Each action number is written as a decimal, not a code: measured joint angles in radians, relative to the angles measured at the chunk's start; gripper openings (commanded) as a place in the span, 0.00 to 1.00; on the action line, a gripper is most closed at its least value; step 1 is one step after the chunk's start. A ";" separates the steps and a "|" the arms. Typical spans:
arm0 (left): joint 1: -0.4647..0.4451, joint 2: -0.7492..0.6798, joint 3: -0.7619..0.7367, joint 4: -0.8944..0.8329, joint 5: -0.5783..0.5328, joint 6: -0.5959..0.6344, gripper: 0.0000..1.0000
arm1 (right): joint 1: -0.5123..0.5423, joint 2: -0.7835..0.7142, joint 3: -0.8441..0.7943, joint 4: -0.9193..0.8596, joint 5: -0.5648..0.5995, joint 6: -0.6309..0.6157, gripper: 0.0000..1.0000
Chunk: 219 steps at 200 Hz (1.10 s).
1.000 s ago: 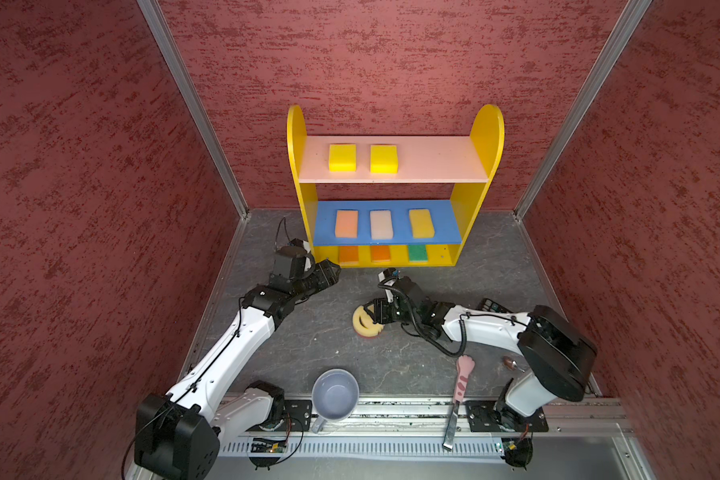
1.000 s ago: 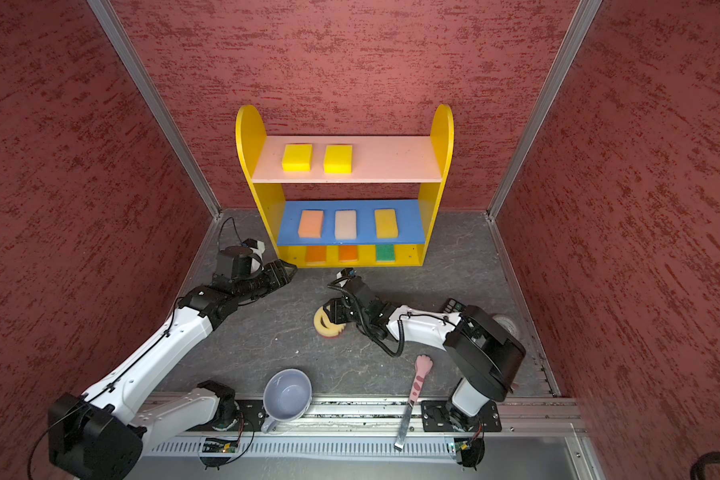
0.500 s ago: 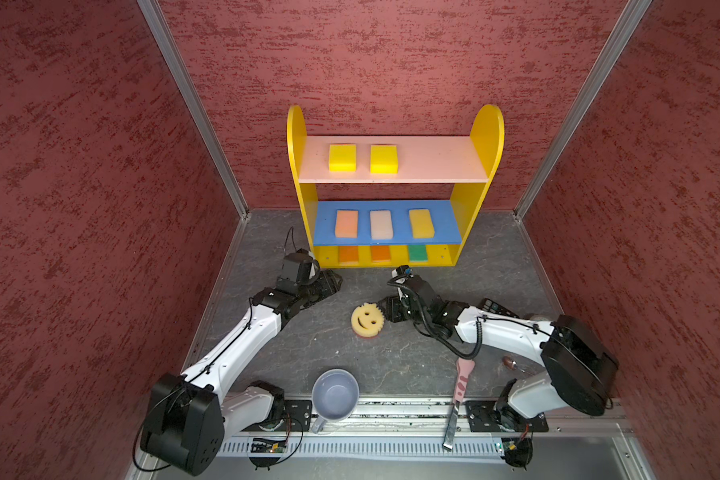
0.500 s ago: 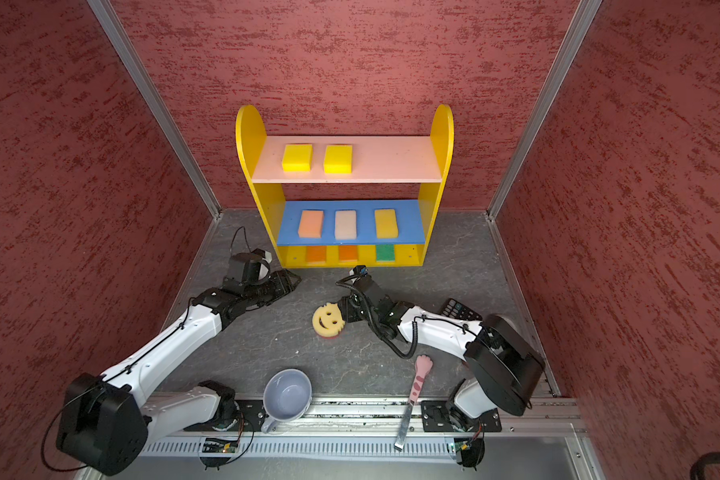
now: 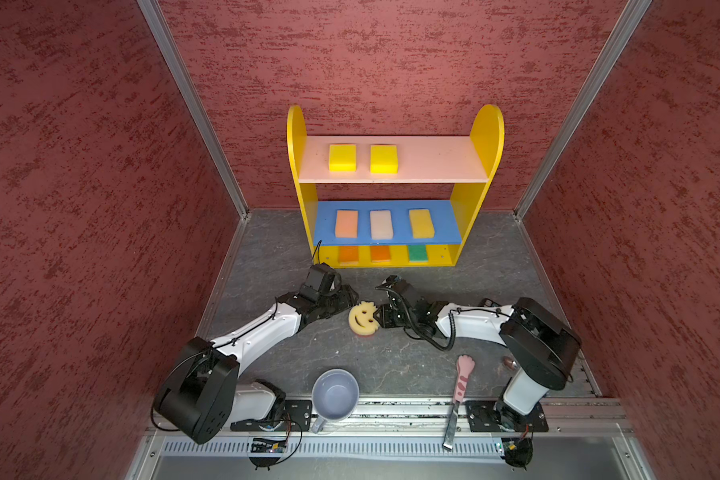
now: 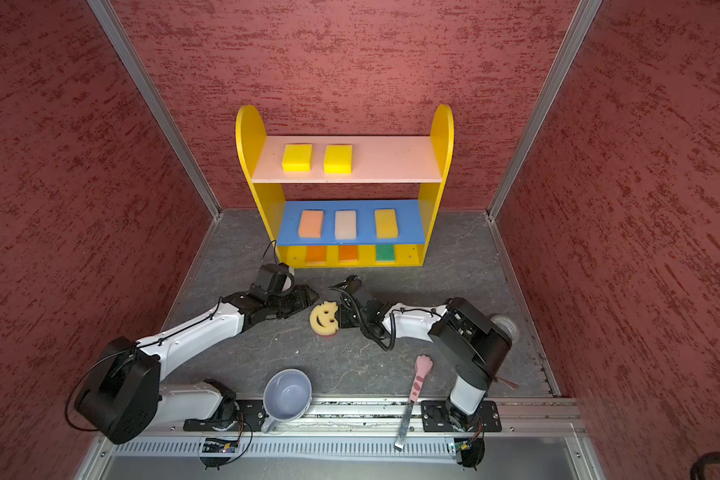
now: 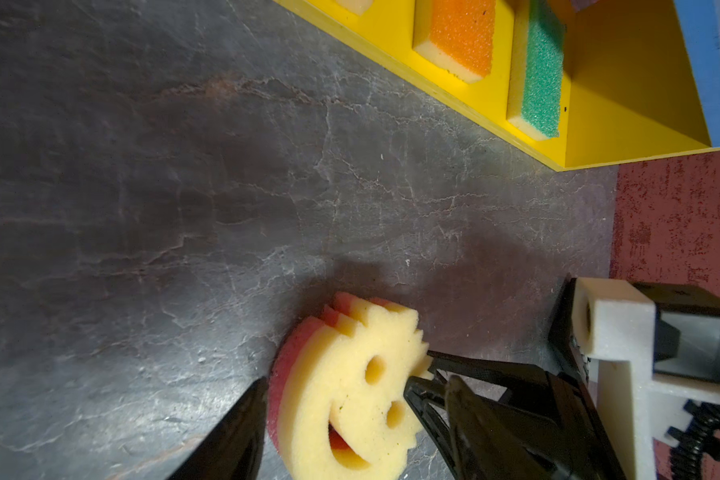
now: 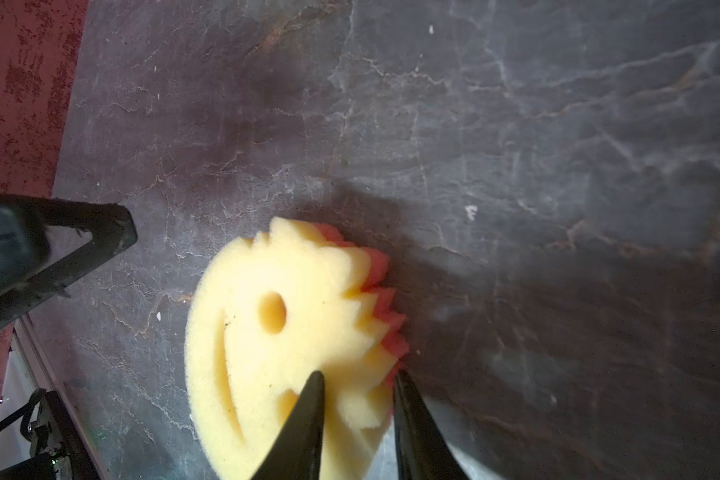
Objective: Place and organize the cleaning sponges onto the shelf
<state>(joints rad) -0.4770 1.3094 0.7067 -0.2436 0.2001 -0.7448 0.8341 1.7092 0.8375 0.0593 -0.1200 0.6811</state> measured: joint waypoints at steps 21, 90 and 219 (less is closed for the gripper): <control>0.005 0.002 0.018 -0.001 0.002 0.000 0.68 | 0.000 0.000 0.000 -0.001 -0.006 -0.001 0.08; 0.101 -0.100 0.077 -0.068 -0.002 0.025 0.69 | -0.022 -0.053 0.063 -0.129 0.005 -0.072 0.00; 0.319 -0.402 0.102 -0.254 -0.040 0.099 0.72 | -0.163 -0.355 0.641 -0.563 0.293 -0.355 0.00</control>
<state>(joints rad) -0.1577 0.9073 0.8089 -0.4976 0.1600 -0.6460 0.6708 1.3540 1.4788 -0.5041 0.1734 0.3264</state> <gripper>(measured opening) 0.715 0.041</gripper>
